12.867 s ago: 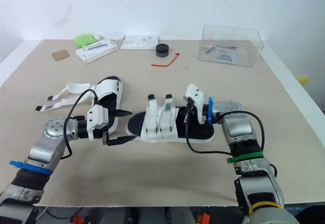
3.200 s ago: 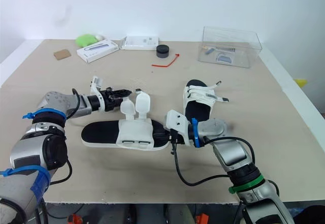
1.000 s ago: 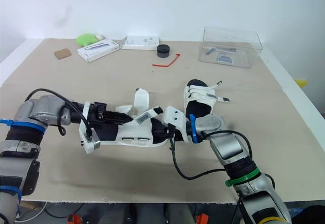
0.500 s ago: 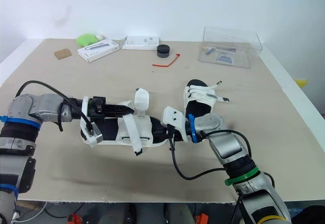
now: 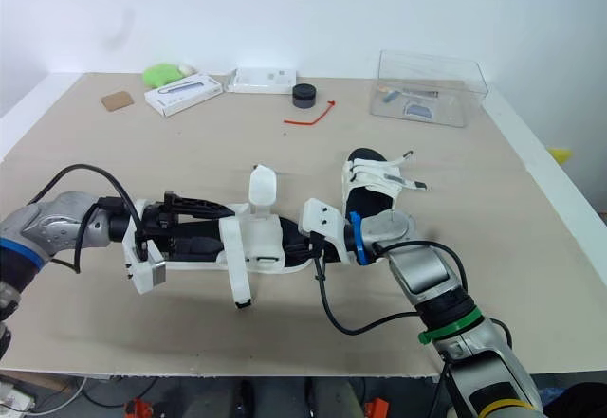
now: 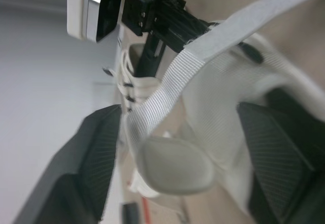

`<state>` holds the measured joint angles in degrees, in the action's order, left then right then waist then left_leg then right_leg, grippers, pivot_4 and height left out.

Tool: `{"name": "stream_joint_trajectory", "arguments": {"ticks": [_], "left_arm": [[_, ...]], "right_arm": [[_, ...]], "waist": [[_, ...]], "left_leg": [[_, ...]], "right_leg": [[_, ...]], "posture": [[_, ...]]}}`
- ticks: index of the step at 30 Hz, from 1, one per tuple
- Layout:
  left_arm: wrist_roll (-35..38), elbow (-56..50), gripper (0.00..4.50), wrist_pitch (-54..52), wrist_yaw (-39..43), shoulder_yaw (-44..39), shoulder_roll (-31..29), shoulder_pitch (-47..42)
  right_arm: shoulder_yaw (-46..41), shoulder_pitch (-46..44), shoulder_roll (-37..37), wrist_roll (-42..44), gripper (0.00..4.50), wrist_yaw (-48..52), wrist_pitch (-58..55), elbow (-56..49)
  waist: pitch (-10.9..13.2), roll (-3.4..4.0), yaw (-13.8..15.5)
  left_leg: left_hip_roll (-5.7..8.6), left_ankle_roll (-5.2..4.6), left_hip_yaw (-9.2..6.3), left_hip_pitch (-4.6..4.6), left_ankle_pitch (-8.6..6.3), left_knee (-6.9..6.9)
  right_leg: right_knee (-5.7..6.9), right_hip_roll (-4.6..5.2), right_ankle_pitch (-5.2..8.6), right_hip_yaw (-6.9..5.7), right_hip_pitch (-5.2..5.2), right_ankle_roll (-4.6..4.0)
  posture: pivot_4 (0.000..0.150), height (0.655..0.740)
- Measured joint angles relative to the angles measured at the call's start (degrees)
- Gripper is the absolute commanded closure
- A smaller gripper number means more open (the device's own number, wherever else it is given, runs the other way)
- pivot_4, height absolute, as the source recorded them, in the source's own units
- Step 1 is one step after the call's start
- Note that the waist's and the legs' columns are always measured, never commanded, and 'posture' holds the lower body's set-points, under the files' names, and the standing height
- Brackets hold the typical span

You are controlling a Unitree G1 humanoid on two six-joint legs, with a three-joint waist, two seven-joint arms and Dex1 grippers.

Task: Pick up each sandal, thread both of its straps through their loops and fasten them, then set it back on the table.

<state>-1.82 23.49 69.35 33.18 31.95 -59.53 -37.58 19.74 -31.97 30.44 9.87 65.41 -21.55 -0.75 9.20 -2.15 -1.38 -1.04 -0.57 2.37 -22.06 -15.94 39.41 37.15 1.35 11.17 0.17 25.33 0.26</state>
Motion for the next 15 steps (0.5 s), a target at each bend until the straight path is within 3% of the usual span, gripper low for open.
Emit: {"name": "stream_joint_trajectory", "arguments": {"ticks": [4, 10, 15], "left_arm": [[16.98, -10.77, 0.86, -16.58, 8.26, -1.23, -3.76, 9.46], [34.53, -23.22, 0.86, -42.00, 13.89, -10.23, -8.14, 21.11], [56.20, -36.46, 0.86, -72.63, 18.03, -17.70, -16.63, 32.77]], "right_arm": [[0.11, -0.40, -0.07, -0.03, 4.50, 0.49, 0.43, 0.71], [0.12, -0.87, -0.25, -0.06, 4.50, 0.81, 1.42, 2.28], [0.27, -1.93, -0.93, -0.14, 4.50, 1.05, 2.24, 4.20]], "waist": [[0.01, 0.02, 0.07], [0.03, 0.04, 0.19], [0.10, 0.10, 0.04]], "left_leg": [[-0.07, 0.00, -0.03, 0.00, 0.00, 0.02], [-0.17, 0.03, -0.04, 0.06, 0.02, 0.04], [-0.32, 0.04, 0.03, 0.11, 0.02, 0.03]], "right_leg": [[0.01, -0.09, 0.01, -0.01, 0.00, -0.03], [0.01, -0.35, 0.21, -0.06, -0.02, 0.11], [0.00, -0.48, 0.26, 0.00, -0.01, 0.12]], "posture": [[0.150, 0.7400], [0.150, 0.7400], [0.150, 0.7400]]}}
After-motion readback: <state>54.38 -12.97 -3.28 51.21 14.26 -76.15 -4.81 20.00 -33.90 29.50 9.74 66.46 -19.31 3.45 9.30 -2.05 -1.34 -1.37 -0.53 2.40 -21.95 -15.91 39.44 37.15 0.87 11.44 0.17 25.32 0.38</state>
